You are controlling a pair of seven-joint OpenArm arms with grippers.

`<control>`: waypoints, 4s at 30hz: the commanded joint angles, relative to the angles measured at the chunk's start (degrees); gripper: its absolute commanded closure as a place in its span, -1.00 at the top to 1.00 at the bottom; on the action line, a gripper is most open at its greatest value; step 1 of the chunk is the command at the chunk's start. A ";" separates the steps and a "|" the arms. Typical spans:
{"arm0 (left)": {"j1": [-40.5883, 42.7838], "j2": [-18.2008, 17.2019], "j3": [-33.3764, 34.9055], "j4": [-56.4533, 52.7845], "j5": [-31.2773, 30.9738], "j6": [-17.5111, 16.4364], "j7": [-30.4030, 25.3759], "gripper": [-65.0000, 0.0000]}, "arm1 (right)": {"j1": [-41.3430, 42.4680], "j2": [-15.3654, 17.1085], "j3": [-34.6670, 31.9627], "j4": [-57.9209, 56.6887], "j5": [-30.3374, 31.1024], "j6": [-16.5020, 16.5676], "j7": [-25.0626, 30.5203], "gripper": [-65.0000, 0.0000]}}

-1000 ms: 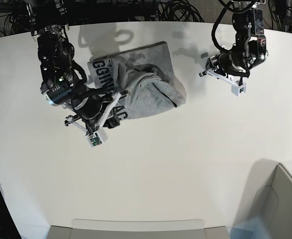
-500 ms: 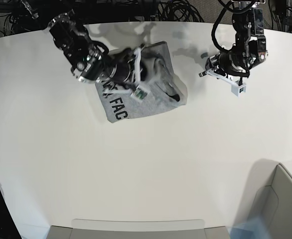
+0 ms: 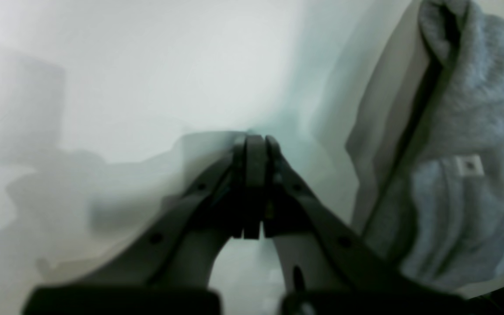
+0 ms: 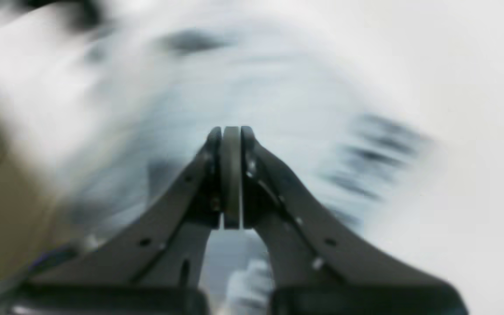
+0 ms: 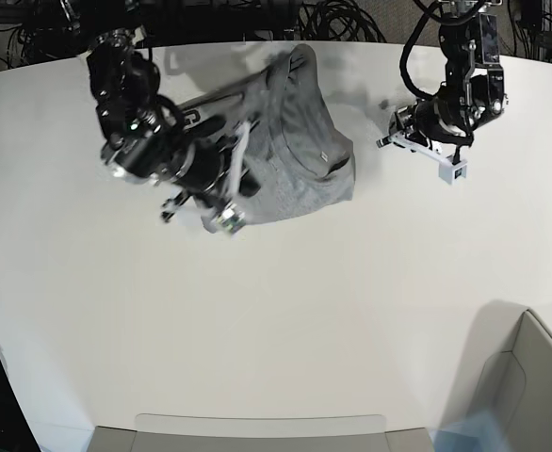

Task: Fold the T-shirt properly
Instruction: 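Grasp the folded bundle with both grippers and rotate it upright, then drag the folded bundle with the left gripper toward the table edge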

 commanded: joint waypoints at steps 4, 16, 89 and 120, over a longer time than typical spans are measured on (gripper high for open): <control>-4.71 -0.60 4.52 7.09 -2.50 -0.55 -0.19 -1.00 | 3.41 1.99 9.86 -5.24 0.58 0.05 0.60 -1.00; -11.92 -3.68 39.33 9.12 -3.47 -7.06 0.95 -1.00 | -0.28 9.64 10.74 -15.79 0.58 -0.04 2.97 -1.00; -18.96 4.85 13.83 -8.91 -3.29 -6.97 -22.17 -1.00 | -14.70 4.98 20.06 -5.51 -13.57 7.78 12.11 -1.00; -21.59 -2.10 16.03 -55.50 -3.64 -12.42 -59.88 -1.00 | -17.78 3.04 30.61 -5.77 -14.01 18.24 12.02 -1.00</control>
